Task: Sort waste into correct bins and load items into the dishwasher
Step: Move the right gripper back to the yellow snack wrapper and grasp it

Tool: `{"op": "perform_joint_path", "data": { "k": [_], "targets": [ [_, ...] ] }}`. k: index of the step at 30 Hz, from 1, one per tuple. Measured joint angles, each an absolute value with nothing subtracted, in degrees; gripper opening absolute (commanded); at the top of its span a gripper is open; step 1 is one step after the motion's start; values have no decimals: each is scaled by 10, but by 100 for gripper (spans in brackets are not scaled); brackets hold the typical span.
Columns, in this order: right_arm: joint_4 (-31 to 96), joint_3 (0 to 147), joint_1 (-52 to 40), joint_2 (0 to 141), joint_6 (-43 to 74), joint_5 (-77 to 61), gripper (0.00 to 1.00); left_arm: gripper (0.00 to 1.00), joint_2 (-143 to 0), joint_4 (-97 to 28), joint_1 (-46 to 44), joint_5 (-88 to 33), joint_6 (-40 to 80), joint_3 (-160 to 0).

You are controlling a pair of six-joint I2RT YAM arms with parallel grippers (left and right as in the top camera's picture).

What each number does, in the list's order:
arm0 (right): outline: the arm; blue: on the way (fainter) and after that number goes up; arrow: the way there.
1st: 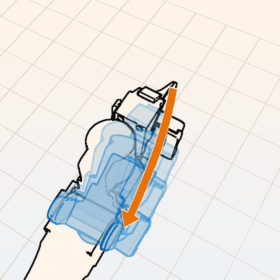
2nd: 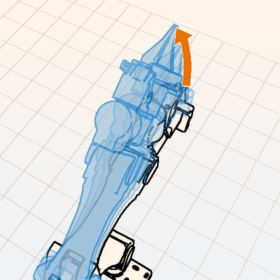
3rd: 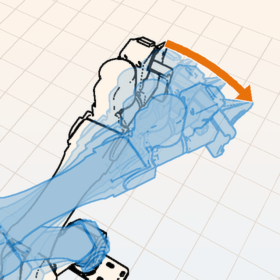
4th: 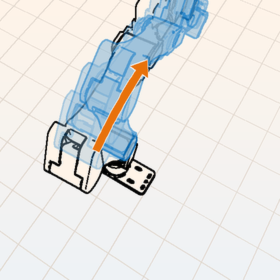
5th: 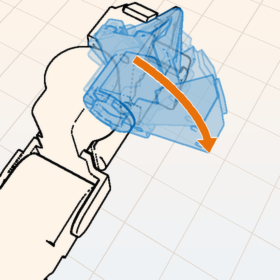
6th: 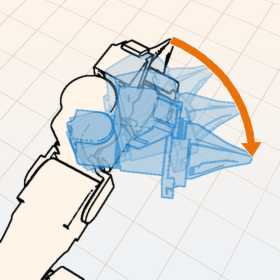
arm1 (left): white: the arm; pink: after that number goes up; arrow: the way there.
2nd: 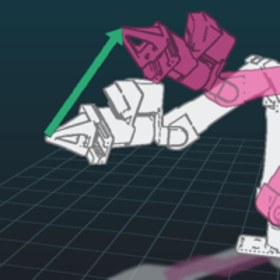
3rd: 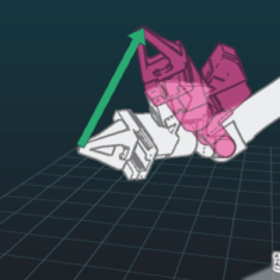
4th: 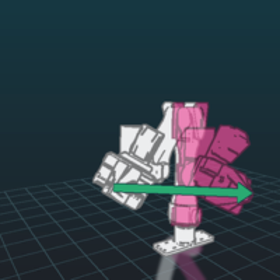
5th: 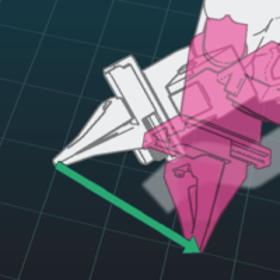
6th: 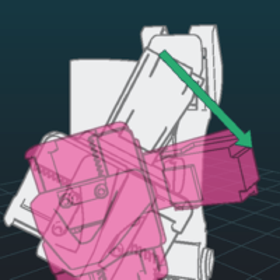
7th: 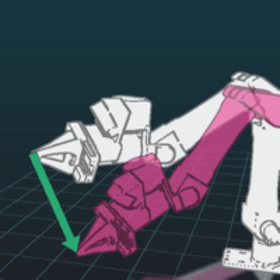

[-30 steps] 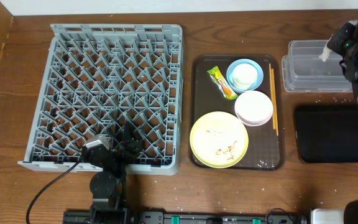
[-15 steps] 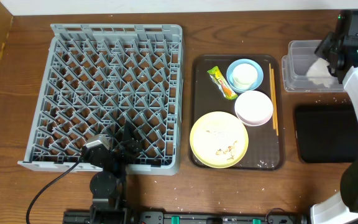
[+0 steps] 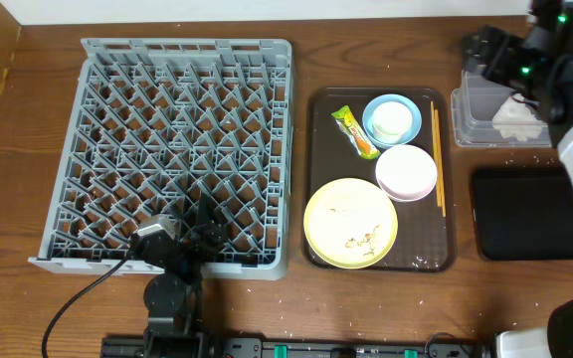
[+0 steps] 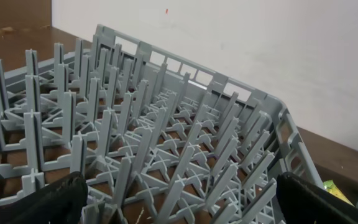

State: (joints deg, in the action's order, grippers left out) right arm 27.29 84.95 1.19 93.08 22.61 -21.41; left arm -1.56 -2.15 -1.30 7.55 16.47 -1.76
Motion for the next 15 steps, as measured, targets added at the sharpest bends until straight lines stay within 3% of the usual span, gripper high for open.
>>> {"op": "perform_joint_path", "data": {
  "k": [6, 11, 15],
  "targets": [
    [280, 849, -127, 941, 188, -205, 99, 98, -16, -22, -13, 76, 164, -18],
    [288, 849, -264, 992, 170, -50, 99, 98, -16, -22, -13, 76, 165, -18],
    [274, 849, -320, 1046, 162, 60, 98, 98, -16, -22, -13, 76, 165, -18]
  ]
}}
